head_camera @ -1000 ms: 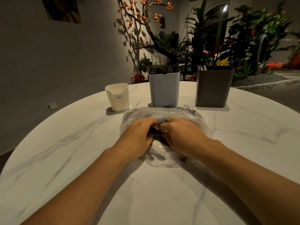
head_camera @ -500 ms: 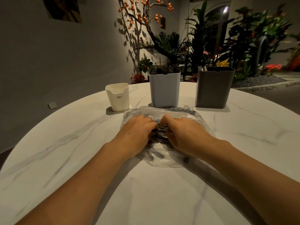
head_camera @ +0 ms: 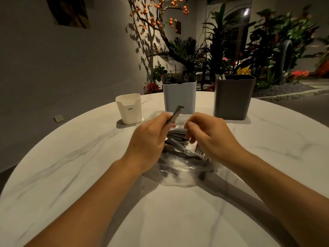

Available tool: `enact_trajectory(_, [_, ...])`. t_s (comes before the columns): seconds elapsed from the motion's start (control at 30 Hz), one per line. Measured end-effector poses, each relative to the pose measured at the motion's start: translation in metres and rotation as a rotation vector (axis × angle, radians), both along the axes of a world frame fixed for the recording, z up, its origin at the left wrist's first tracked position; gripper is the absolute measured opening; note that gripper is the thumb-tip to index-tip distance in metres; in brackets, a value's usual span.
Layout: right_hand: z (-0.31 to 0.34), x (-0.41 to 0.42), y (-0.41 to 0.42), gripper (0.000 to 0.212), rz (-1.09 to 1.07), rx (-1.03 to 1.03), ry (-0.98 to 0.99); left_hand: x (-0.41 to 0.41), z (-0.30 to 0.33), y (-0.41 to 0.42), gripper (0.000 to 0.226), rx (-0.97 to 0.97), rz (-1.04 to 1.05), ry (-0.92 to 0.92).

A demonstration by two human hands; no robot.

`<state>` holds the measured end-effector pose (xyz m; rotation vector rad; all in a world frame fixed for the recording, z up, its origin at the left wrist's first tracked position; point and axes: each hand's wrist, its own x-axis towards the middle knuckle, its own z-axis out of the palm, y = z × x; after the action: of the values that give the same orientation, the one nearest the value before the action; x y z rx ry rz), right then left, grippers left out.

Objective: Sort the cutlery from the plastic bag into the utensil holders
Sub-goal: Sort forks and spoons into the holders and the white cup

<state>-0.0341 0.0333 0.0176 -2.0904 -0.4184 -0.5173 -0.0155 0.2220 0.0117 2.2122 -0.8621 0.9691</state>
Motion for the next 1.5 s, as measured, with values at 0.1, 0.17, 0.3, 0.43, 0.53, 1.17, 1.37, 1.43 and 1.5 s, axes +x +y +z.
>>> enact_trajectory(0.1, [-0.004, 0.003, -0.005, 0.013, -0.050, -0.115, 0.068, -0.002, 0.004, 0.001, 0.021, -0.142, -0.001, 0.046])
enact_trajectory(0.17, [-0.007, 0.005, -0.008, 0.013, -0.061, -0.173, 0.106, -0.004, 0.008, 0.002, 0.031, -0.206, -0.016, 0.060])
enact_trajectory(0.3, [-0.009, 0.005, -0.006, 0.019, -0.029, -0.231, 0.079, -0.010, 0.021, 0.003, 0.029, -0.344, -0.049, 0.068])
enact_trajectory(0.43, [-0.007, 0.003, 0.003, 0.031, 0.053, -0.172, 0.063, -0.014, 0.037, 0.000, 0.020, -0.502, -0.127, 0.135])
enact_trajectory(0.53, [-0.007, 0.003, 0.007, 0.038, 0.138, -0.090, 0.106, -0.017, 0.042, -0.006, 0.017, -0.637, -0.184, 0.263])
enact_trajectory(1.17, [0.004, -0.006, 0.002, 0.038, 0.295, 0.238, 0.424, -0.005, 0.025, -0.004, 0.015, -0.994, -0.237, 0.670])
enact_trajectory(1.37, [0.005, -0.006, 0.001, 0.032, 0.266, 0.215, 0.443, -0.001, 0.020, -0.007, 0.006, -0.920, -0.130, 0.680])
enact_trajectory(1.43, [0.002, -0.007, 0.003, 0.026, 0.302, 0.174, 0.473, 0.002, 0.023, -0.012, 0.006, -0.949, -0.085, 0.707])
enact_trajectory(1.5, [0.002, -0.010, 0.004, 0.024, 0.325, 0.171, 0.495, 0.004, 0.024, -0.013, 0.005, -1.030, -0.092, 0.755])
